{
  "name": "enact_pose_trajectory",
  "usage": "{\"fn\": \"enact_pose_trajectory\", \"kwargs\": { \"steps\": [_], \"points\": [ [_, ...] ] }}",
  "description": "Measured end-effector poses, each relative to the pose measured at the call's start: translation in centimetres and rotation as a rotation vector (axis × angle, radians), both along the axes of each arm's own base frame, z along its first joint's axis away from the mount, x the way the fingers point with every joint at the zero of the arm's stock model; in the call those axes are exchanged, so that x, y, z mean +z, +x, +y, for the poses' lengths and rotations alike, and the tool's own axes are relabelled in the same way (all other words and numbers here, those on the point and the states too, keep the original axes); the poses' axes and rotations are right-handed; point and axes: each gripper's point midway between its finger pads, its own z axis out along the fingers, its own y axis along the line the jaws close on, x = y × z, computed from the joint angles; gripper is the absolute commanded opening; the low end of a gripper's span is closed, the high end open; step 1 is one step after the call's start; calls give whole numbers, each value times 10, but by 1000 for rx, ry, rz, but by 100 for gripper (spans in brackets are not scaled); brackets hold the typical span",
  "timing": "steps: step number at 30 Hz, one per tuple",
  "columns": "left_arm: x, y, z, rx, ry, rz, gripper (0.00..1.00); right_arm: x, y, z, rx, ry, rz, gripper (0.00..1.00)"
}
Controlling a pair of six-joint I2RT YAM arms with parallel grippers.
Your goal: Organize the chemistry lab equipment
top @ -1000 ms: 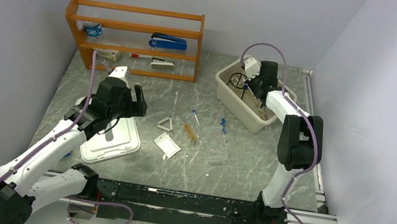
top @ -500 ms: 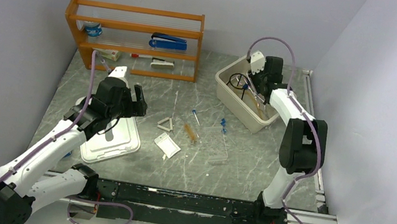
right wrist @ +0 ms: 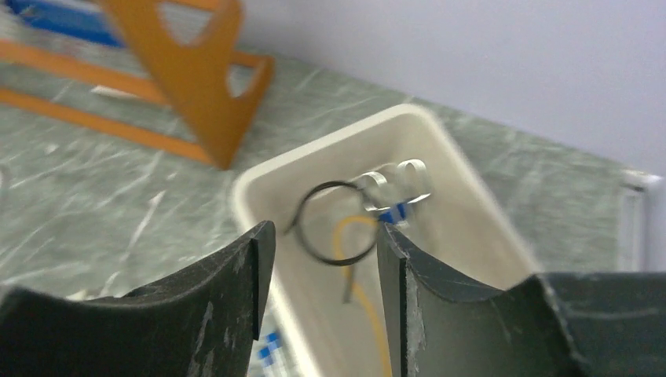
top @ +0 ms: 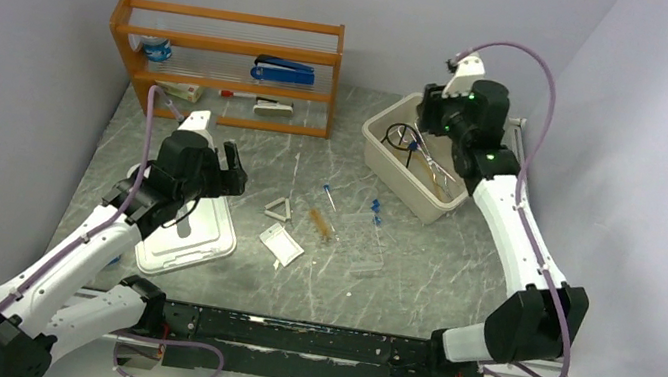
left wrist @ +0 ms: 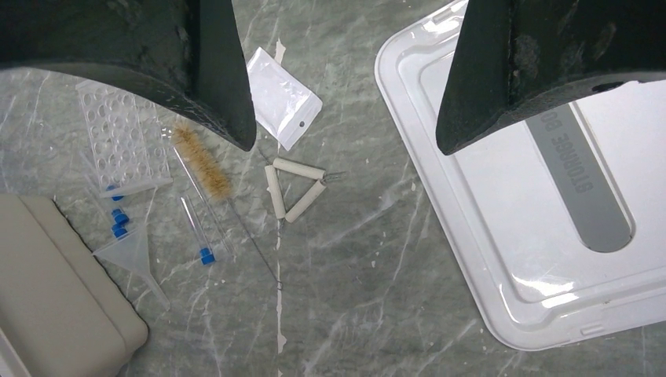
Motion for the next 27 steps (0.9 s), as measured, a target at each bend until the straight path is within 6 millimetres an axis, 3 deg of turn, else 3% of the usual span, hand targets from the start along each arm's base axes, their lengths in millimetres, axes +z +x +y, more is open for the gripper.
{"fn": "enact_pose_trajectory", "kwargs": {
  "steps": [2, 7, 12, 17, 21, 27],
  "points": [
    [1, 0, 0, 0, -1, -3, 90, -6, -12, 28, 52, 24, 30, 55],
    [5, -1, 1, 8, -11, -14, 89, -63, -68, 118, 227, 3, 216, 55],
    [15, -3, 9, 51, -29, -57, 89, -123, -102, 168, 272, -49, 384, 54],
    [29, -6, 16, 83, -40, -110, 90, -198, -125, 198, 254, -137, 548, 55],
    [36, -8, 20, 93, -48, -139, 90, -257, -144, 209, 214, -209, 664, 52],
    [35, -9, 19, 85, -46, -140, 89, -288, -140, 217, 165, -253, 697, 42]
  ]
}}
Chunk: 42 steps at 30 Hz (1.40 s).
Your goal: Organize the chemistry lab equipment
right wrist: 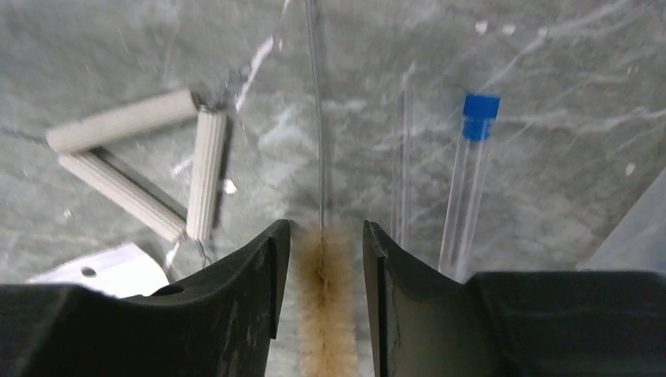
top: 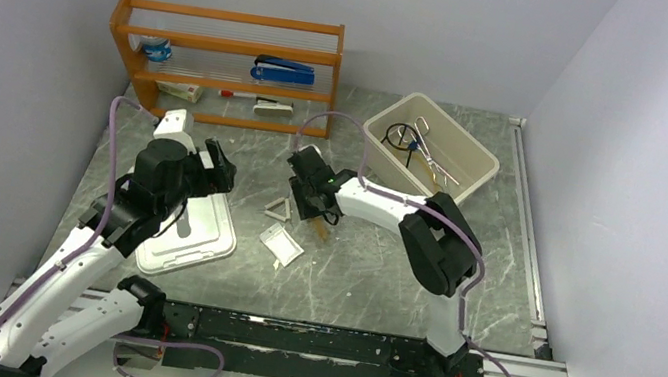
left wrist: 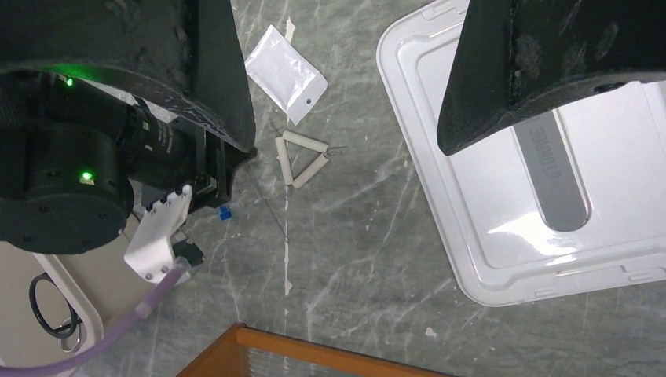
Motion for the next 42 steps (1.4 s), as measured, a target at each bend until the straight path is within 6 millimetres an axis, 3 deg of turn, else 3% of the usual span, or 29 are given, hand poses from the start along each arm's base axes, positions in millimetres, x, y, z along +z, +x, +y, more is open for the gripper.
{"fn": "enact_pose_trajectory", "kwargs": {
  "steps": [8, 13, 16, 24, 27, 34, 39, 42],
  "points": [
    [-2, 0, -2, -11, -2, 3, 89, 1, 23, 15, -11, -10, -52, 41],
    [-4, 1, -3, -11, -1, 5, 89, 0, 31, 25, 3, -6, -64, 12],
    [-4, 1, -3, -12, -1, 6, 89, 0, 33, 26, 6, -8, -67, 0],
    [-3, 1, -3, -12, -3, 3, 89, 7, 30, 21, 27, -23, -73, 0],
    [-3, 1, -3, -12, -3, 2, 89, 32, 28, 18, 44, -2, -104, 0],
    [-1, 0, -2, -12, -6, -5, 90, 149, 43, 9, 49, 112, -340, 0],
    [1, -1, -3, -15, -13, -15, 90, 203, 61, -39, -13, 85, -498, 0],
    [1, -1, -5, -26, -18, -16, 89, 223, 83, -92, -101, 46, -556, 0]
  ]
}}
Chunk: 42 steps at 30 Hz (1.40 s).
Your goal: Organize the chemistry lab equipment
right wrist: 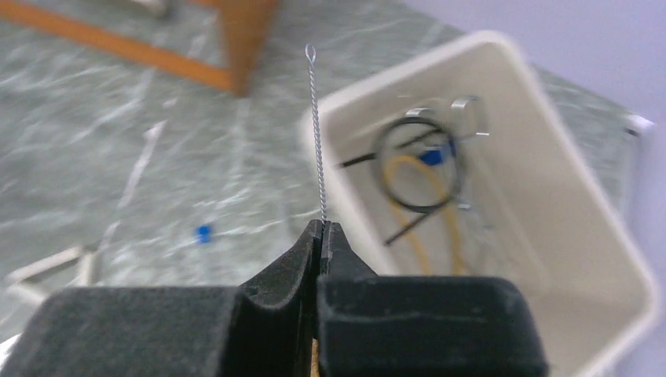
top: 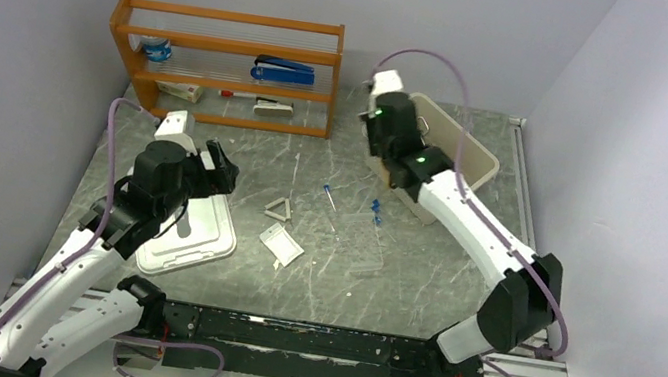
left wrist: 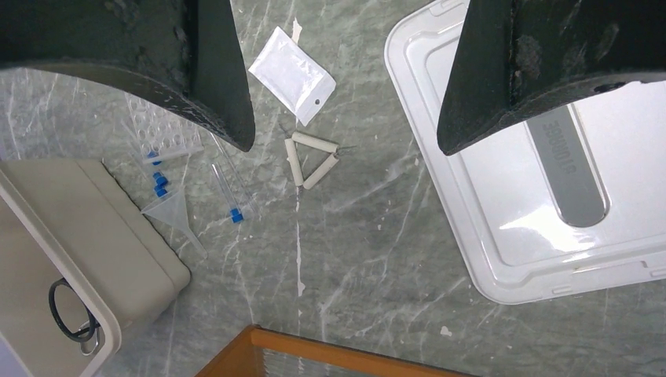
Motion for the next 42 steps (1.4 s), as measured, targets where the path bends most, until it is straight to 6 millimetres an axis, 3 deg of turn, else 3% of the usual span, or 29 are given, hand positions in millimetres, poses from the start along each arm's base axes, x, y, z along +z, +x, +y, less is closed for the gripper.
{"fn": "enact_pose_trajectory", "kwargs": {
  "steps": [6, 10, 13, 19, 26, 30, 34, 37, 42],
  "points": [
    [-2, 1, -3, -17, 1, 6, 90, 21, 45, -102, -203, -72, -100, 0],
    [-6, 1, -6, -30, -2, 13, 90, 9, 67, -154, -262, -119, -116, 0],
    [-8, 1, -7, -36, -1, 19, 90, -3, 78, -179, -269, -158, -127, 0],
    [-9, 3, -9, -40, -3, 20, 91, -32, 97, -181, -126, -216, -123, 0],
    [-17, 6, -14, -53, 0, 42, 90, -82, 107, -185, -19, -282, -27, 0],
    [-18, 7, -14, -54, 1, 47, 90, -100, 108, -186, -7, -302, 10, 21],
    [-18, 7, -14, -54, 1, 46, 90, -100, 109, -187, -17, -300, 9, 33],
    [-18, 7, -14, -55, 1, 46, 90, -96, 110, -187, -32, -284, 6, 36],
    [-18, 7, -14, -54, 1, 46, 90, -73, 108, -185, -79, -209, -1, 45]
  ]
}}
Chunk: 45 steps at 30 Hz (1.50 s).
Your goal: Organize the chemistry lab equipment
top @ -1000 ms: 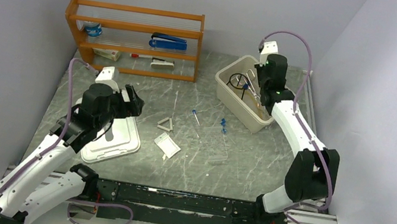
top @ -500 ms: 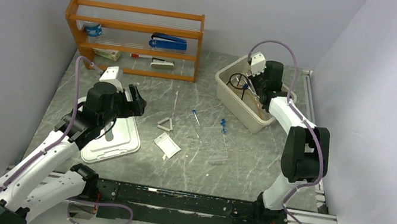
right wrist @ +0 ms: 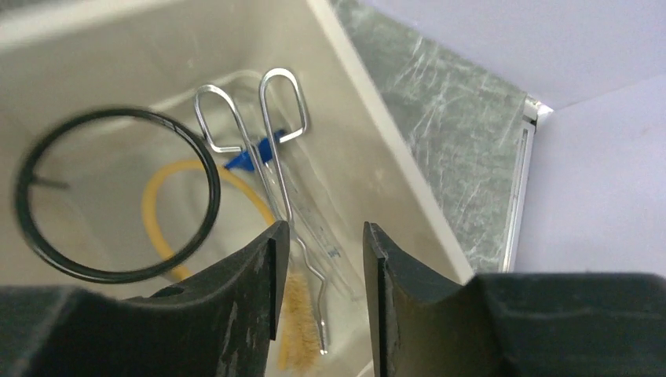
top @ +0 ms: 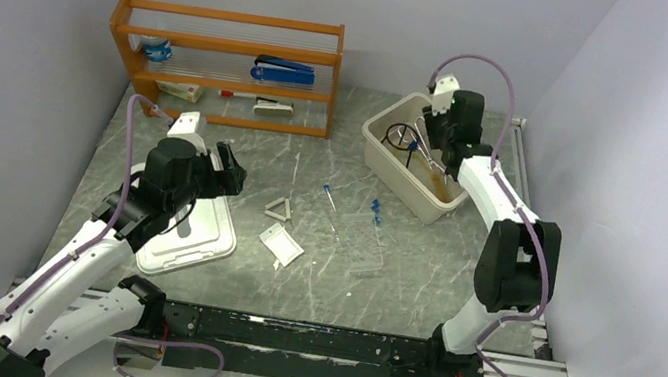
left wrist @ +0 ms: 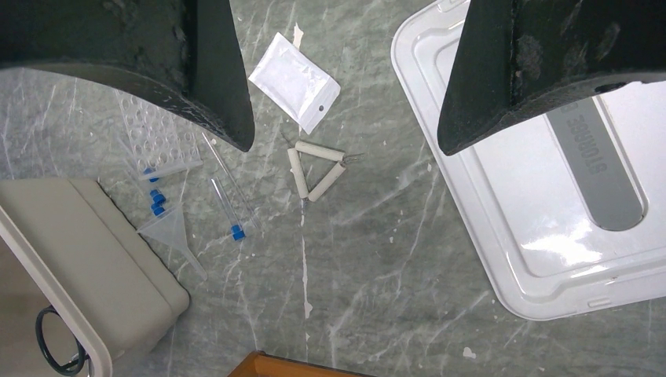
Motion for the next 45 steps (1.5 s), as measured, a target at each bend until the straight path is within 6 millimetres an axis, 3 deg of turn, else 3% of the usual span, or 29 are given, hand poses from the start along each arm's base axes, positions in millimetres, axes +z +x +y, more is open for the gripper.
{"fn": "enact_pose_trajectory", "kwargs": {
  "steps": [4, 7, 14, 18, 22, 26, 31, 41, 45],
  "points": [
    [0, 0, 0, -2, -1, 0, 90, 36, -2, 17, -47, 127, -24, 47],
    [1, -1, -1, -6, -4, -1, 90, 48, -18, 43, -54, 217, -9, 50],
    [5, -3, -2, -17, -15, -13, 90, 37, -79, 131, 37, 298, 145, 54],
    [8, -5, -5, -32, -26, -19, 90, 23, -108, 158, 39, 339, 224, 54],
    [7, -6, -7, -44, -31, -17, 91, 1, -130, 168, -63, 411, 276, 53],
    [8, -7, -8, -52, -35, -16, 90, -36, -147, 177, -208, 458, 333, 54],
    [8, -7, -9, -58, -38, -15, 90, -70, -143, 178, -382, 506, 319, 54],
    [20, -11, -5, -48, -52, -60, 90, -71, -116, 166, -587, 612, 152, 50],
    [20, -10, -4, -39, -47, -59, 89, -87, -113, 164, -645, 617, 150, 51]
  ]
}}
